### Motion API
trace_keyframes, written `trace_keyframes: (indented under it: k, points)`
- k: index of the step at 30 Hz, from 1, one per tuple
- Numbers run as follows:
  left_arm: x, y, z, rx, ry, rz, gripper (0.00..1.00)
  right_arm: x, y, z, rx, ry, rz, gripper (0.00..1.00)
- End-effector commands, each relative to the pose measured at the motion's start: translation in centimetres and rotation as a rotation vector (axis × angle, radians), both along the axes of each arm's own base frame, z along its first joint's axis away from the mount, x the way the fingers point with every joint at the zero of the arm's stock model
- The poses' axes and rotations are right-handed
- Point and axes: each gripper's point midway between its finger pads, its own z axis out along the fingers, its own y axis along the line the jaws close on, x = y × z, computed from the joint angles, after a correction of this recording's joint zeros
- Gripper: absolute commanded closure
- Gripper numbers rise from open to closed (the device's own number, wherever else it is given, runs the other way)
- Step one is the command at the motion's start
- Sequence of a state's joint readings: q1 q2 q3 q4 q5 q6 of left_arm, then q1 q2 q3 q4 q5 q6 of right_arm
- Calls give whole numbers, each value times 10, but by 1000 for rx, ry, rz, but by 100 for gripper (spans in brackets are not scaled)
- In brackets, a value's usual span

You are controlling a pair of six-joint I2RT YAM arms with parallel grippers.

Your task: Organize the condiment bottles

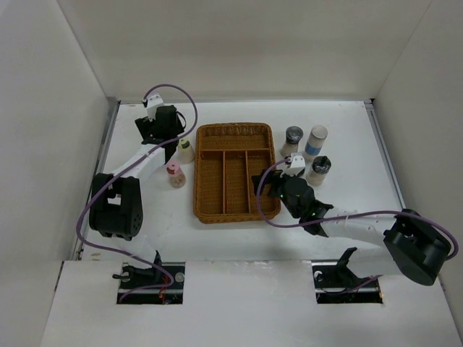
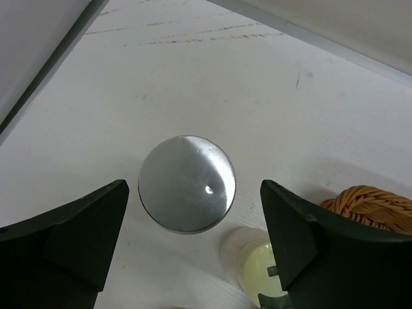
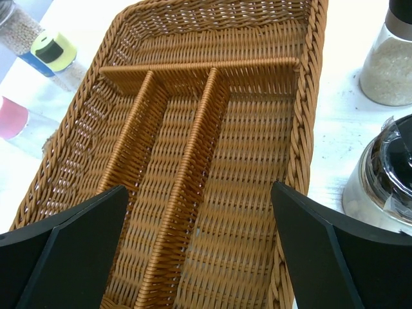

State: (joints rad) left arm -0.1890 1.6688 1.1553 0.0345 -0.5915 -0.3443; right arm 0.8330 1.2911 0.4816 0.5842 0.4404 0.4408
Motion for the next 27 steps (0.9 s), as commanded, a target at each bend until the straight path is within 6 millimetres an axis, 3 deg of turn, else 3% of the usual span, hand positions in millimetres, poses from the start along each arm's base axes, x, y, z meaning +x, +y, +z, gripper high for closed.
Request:
trace_keyframes:
  k: [1, 7, 12, 15, 21, 27]
  points:
    - [15, 4, 22, -31, -71, 5, 18, 5, 13, 28, 60, -59, 20, 0]
    - [25, 9, 10, -37, -47, 11, 25, 5, 13, 26, 58, -51, 21, 0]
    - [23, 12, 15, -35, -58, 19, 53, 5, 13, 24, 52, -41, 22, 0]
    - [15, 16, 40, -29, -116, 41, 59, 6, 12, 21, 55, -37, 18, 0]
    - [-5, 26, 113, -20, -296, 82, 61, 6, 14, 22, 65, -38, 23, 0]
    - [-18, -11, 178, -51, -441, -17, 61, 7, 12, 22, 75, -34, 23, 0]
